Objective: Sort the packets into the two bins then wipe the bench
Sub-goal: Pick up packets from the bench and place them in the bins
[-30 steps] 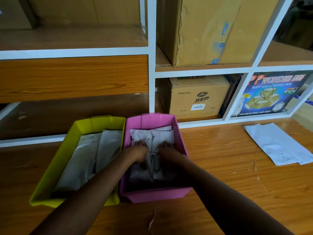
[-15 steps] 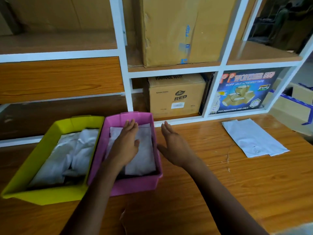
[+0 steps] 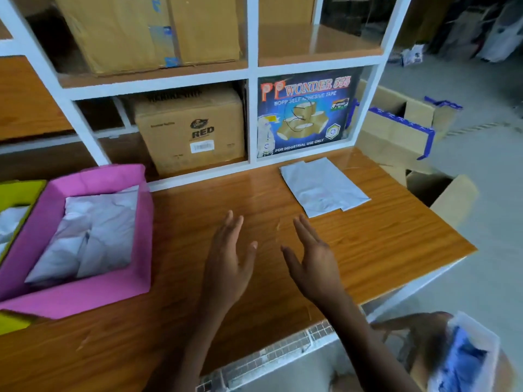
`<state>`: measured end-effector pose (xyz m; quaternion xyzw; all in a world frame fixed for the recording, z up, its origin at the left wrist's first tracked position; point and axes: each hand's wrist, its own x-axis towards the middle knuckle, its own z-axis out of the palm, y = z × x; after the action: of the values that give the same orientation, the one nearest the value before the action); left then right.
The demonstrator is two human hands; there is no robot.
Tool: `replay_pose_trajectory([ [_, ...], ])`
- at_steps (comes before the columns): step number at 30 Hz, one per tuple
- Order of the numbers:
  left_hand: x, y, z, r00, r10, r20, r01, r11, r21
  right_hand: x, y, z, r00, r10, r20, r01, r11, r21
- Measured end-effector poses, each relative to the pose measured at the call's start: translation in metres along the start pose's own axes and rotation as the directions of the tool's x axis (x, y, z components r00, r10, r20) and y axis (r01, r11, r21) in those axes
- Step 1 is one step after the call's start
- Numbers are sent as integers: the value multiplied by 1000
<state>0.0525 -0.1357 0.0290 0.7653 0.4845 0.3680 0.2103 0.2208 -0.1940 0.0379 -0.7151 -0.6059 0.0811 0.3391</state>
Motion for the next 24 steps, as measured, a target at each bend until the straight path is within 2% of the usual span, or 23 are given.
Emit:
replay_pose_trajectory([
  [4, 18, 15, 39, 997, 24, 69, -29, 997, 72, 6, 51, -14, 996, 87, 11, -86, 996, -36],
  [13, 105, 19, 117, 987, 47, 152, -60, 995, 79, 77, 129, -29, 977, 204, -55, -210, 968, -138],
  [18, 168, 15, 164, 981, 40, 188, -55, 996, 72, 128, 168, -27, 975, 220, -33, -222, 959, -177],
  [24, 226, 6, 225, 984, -57, 166, 43, 996, 84, 199, 207, -19, 973, 224, 53, -201, 939, -278],
])
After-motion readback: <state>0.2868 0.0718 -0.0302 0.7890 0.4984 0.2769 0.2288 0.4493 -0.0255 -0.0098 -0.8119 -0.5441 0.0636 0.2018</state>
